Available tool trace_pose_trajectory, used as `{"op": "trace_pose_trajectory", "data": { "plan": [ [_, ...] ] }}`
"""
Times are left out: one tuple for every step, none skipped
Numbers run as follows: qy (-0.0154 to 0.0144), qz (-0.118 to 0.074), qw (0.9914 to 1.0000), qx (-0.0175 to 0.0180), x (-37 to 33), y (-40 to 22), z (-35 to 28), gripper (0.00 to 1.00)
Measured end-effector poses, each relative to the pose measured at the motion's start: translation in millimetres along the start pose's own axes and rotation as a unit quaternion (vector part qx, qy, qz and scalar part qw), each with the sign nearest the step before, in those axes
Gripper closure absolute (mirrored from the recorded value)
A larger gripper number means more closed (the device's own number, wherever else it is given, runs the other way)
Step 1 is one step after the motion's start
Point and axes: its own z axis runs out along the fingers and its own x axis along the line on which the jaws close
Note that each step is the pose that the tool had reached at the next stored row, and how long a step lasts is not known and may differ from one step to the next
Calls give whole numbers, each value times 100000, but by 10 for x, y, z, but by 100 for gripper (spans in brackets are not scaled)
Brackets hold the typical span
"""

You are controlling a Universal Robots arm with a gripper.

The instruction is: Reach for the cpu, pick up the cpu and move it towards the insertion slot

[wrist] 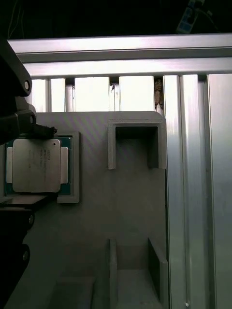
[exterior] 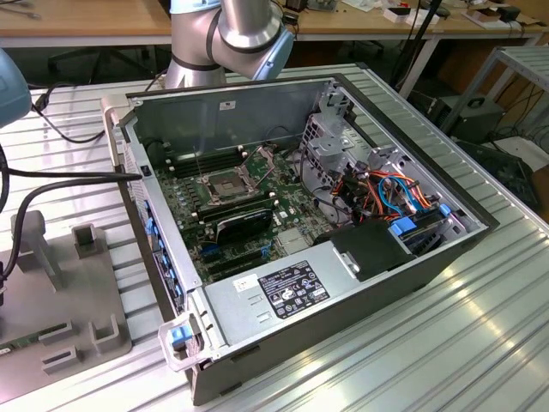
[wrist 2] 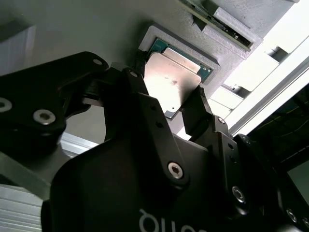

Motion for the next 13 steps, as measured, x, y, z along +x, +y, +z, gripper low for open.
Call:
{"op": "trace_pose_trajectory", "data": {
  "plan": [
    [-3,0,100000,-4,0,0,0,45],
    [-6,1,100000,-6,-1,0,1,45],
    [-6,-1,100000,-7,-2,0,0,45],
    [-4,-2,100000,-7,-2,0,1,45],
    [-5,-2,100000,-5,-2,0,1,45],
    [-3,-1,100000,-5,-2,0,0,45],
    [-4,-1,100000,-6,-3,0,1,45],
    [-5,-1,100000,-3,-3,0,0,45],
    [-3,-1,100000,-5,-3,0,0,45],
    [-14,-2,100000,-11,-4,1,-4,45],
    [-10,-1,100000,-4,-3,1,-15,45],
    [-5,0,100000,-6,-2,1,-29,45],
    [-5,-2,100000,-5,-2,1,-39,45]
  ]
}}
